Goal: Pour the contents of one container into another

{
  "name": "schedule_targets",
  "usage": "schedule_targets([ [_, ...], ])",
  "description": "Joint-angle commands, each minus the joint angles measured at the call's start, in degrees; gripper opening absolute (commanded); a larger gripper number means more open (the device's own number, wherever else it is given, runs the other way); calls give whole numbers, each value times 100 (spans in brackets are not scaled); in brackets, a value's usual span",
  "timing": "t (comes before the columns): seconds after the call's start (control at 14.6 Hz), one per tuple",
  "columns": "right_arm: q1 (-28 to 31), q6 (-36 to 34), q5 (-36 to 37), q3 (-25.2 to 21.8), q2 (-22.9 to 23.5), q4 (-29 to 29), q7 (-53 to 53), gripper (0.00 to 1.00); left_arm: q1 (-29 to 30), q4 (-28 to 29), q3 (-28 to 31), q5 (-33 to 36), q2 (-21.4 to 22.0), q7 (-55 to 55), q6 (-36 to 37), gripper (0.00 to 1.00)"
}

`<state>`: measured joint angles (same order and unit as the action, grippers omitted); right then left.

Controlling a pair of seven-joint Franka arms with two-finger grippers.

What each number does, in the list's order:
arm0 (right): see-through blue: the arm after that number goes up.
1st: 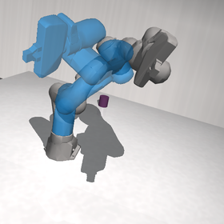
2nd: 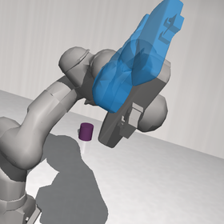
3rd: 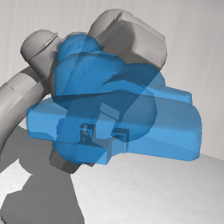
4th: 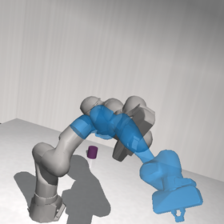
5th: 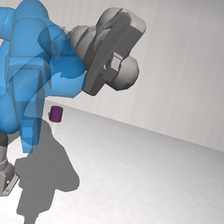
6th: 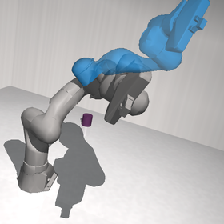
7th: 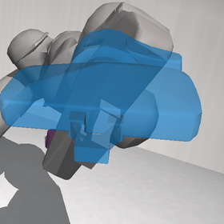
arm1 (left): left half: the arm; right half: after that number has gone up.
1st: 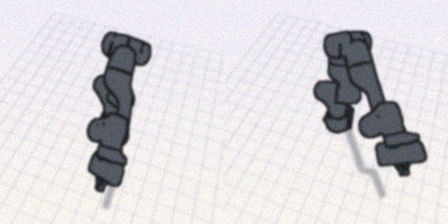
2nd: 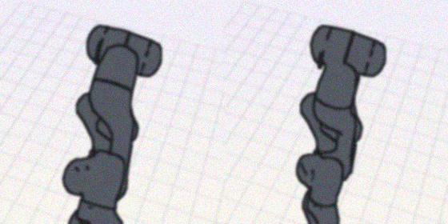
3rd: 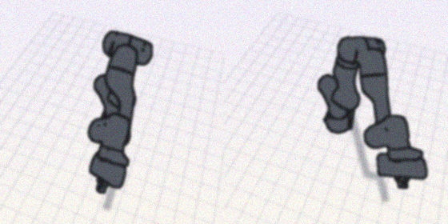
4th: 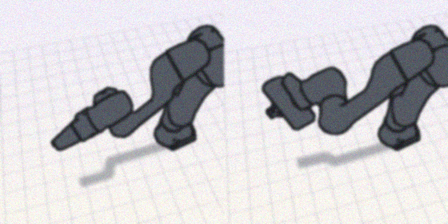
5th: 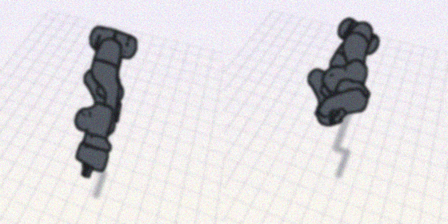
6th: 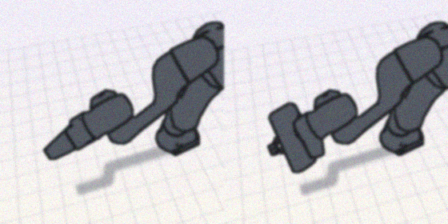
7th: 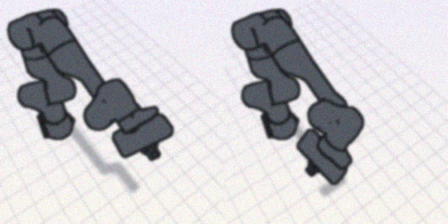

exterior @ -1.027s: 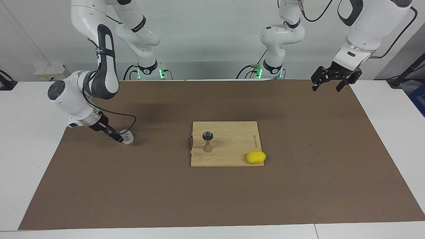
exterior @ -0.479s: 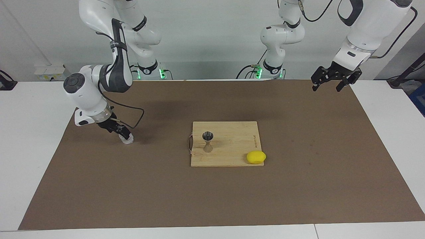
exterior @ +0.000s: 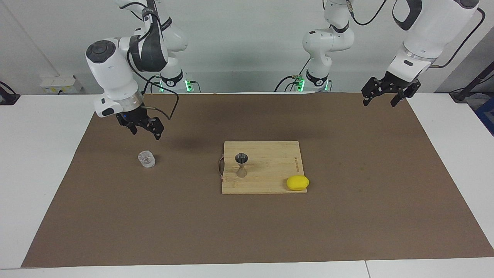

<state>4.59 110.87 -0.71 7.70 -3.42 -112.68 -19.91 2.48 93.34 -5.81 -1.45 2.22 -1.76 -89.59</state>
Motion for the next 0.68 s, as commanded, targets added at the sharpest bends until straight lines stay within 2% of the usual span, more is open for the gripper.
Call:
schedule_targets([
  [0.0, 24, -906, 132, 30, 297, 1165, 145, 100, 42, 96, 1, -65, 121, -79, 47, 100],
  [0.27, 33, -2014, 430, 30, 684, 2459, 145, 100, 42, 96, 1, -65, 121, -79, 47, 100],
  [0.41, 33, -2122, 422, 30, 676, 2531, 145, 100, 42, 96, 1, -65, 112, -79, 47, 100],
  [0.62, 51, -2280, 361, 39, 492, 2312, 355, 100, 42, 96, 1, -65, 121, -79, 56, 100],
])
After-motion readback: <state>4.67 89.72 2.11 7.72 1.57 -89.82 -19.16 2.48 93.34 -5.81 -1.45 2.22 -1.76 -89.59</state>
